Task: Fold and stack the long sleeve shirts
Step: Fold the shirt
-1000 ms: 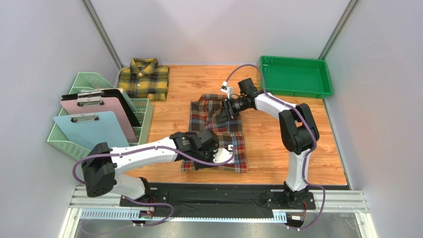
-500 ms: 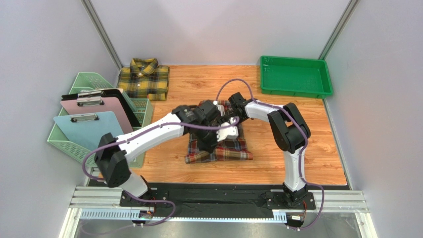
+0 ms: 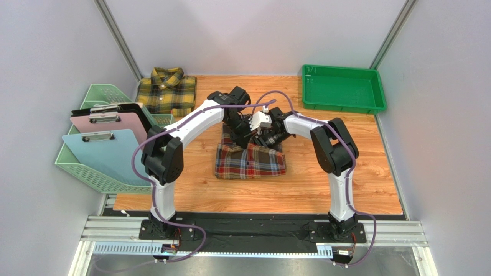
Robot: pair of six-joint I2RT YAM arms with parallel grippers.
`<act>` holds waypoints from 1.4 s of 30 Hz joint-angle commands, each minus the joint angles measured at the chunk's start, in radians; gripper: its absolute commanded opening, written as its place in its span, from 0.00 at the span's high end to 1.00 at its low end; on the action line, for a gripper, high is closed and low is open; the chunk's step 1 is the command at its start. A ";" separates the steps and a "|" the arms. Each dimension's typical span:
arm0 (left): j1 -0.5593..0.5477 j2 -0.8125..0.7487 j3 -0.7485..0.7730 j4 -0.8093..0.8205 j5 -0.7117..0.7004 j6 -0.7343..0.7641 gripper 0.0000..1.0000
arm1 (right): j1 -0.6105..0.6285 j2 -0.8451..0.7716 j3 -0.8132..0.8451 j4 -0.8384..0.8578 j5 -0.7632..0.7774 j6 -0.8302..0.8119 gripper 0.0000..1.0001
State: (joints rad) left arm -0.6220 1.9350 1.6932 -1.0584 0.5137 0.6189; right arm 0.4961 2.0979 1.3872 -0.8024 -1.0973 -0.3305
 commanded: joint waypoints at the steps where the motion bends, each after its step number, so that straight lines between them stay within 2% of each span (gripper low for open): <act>1: 0.033 0.045 0.027 0.034 0.055 0.137 0.97 | -0.033 -0.009 0.101 -0.050 -0.010 0.031 0.74; 8: 0.034 0.123 -0.014 0.095 0.036 0.182 0.94 | -0.168 0.031 0.232 -0.047 0.077 0.123 0.73; 16: 0.033 0.211 0.010 0.026 0.017 0.165 0.91 | -0.194 0.115 0.371 0.110 0.131 0.303 0.73; 21: 0.013 0.194 -0.096 0.011 0.017 0.130 0.91 | -0.183 0.131 0.328 0.135 0.146 0.289 0.73; 24: -0.016 0.150 -0.206 0.017 0.055 0.099 0.91 | -0.165 0.105 0.247 0.140 0.152 0.271 0.73; 30: -0.051 0.047 -0.297 0.005 0.126 0.038 0.91 | -0.105 0.021 0.027 0.141 0.143 0.226 0.73; 34: -0.035 0.015 -0.248 -0.052 0.157 0.018 0.92 | -0.099 -0.032 -0.028 0.137 0.132 0.216 0.73; 38: 0.007 0.027 -0.167 -0.113 0.178 0.025 0.92 | -0.123 -0.068 0.044 0.076 0.106 0.199 0.73; 42: 0.042 0.032 -0.115 -0.121 0.177 0.065 0.84 | -0.136 -0.087 0.128 0.049 0.087 0.189 0.73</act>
State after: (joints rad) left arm -0.6144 2.0109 1.5154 -1.1568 0.6491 0.6468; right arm 0.3775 2.0842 1.4258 -0.7353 -0.9726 -0.1089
